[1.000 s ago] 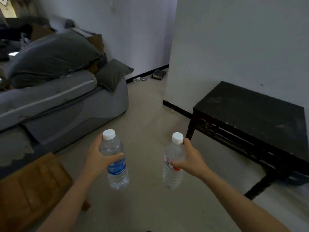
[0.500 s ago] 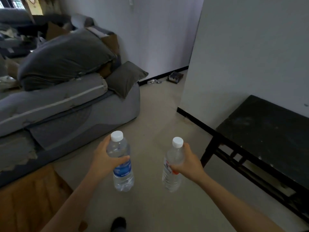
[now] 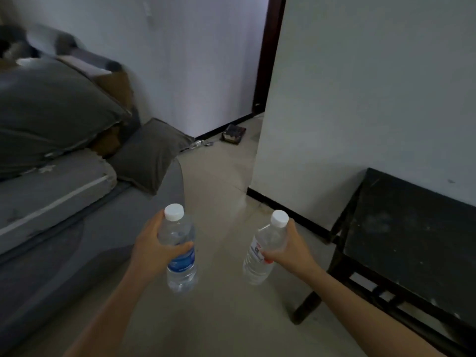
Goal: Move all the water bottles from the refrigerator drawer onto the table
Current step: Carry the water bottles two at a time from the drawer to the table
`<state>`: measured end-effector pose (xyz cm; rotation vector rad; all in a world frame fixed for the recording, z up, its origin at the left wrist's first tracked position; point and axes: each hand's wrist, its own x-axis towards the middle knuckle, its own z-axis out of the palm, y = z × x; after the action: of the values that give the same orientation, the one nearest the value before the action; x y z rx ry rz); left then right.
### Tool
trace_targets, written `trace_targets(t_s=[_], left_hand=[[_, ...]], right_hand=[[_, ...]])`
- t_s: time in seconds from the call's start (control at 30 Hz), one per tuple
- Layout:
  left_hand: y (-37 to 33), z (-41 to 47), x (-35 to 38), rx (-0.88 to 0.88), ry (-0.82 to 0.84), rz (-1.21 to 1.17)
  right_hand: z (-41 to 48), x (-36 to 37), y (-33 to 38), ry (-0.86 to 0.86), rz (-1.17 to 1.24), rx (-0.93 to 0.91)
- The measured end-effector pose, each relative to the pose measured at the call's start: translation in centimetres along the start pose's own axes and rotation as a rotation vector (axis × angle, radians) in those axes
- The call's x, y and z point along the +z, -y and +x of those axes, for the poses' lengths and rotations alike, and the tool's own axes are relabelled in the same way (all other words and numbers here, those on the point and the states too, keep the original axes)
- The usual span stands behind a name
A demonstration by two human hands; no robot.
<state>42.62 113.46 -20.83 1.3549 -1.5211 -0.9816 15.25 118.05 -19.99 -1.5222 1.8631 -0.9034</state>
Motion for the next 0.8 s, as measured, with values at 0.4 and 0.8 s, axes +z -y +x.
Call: trace_targets(t_s=[0.4, 0.8], left_hand=[[-0.8, 18.7, 11.8, 0.076, 0.221, -0.07], [-3.1, 35.2, 25.3, 0.097, 0.251, -0.037]], right_hand=[[12.4, -5.5, -6.2, -0.189, -0.086, 0.272], [30.0, -14.1, -12.2, -0.188, -0.107, 0.231]])
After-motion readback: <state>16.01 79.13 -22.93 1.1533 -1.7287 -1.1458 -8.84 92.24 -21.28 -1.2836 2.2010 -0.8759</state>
